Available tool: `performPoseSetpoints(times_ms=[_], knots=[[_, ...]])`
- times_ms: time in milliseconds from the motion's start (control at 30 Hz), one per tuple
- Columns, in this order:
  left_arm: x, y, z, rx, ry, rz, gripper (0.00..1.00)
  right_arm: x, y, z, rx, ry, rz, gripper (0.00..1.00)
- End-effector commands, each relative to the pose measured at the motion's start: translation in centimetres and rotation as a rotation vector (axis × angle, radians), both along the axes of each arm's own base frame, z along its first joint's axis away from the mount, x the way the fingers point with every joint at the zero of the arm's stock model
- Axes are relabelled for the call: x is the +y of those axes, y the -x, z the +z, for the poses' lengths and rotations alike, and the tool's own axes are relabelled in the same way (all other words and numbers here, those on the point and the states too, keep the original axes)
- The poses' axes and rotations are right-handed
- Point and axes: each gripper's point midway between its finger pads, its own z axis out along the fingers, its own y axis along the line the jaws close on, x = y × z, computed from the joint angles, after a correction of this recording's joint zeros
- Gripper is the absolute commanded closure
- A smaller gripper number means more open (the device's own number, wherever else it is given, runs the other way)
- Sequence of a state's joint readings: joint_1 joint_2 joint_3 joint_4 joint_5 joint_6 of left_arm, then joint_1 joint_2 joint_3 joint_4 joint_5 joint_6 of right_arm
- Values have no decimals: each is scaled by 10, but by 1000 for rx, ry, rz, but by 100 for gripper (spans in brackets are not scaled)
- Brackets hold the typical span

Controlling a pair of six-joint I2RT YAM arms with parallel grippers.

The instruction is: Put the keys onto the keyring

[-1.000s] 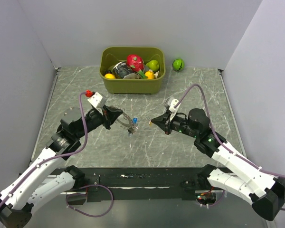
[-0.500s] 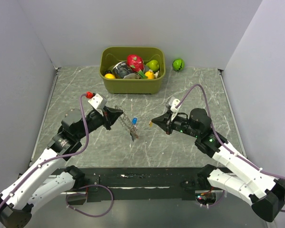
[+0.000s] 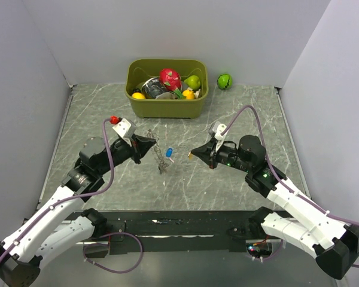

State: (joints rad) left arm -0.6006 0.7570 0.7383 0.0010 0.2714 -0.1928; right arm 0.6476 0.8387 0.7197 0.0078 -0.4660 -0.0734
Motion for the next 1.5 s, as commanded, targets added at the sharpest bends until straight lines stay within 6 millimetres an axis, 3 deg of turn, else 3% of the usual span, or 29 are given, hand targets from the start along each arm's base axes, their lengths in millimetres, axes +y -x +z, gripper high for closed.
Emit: performPoseSetpoints(times_ms=[0,467,1033,1467], knots=[[-5,1,25,-90,39,-34,99,3,-4,31,-78,-49,16,100],[-28,11,14,-90,-47,-212,99,12,14,43,-88,-62,171,100],[-52,33,8,-81,-65,-445,98,29,28,44,-34,-68,334,100],[-59,33,7,-64,-69,-482,99,32,31,47,-19,-83,357,100]])
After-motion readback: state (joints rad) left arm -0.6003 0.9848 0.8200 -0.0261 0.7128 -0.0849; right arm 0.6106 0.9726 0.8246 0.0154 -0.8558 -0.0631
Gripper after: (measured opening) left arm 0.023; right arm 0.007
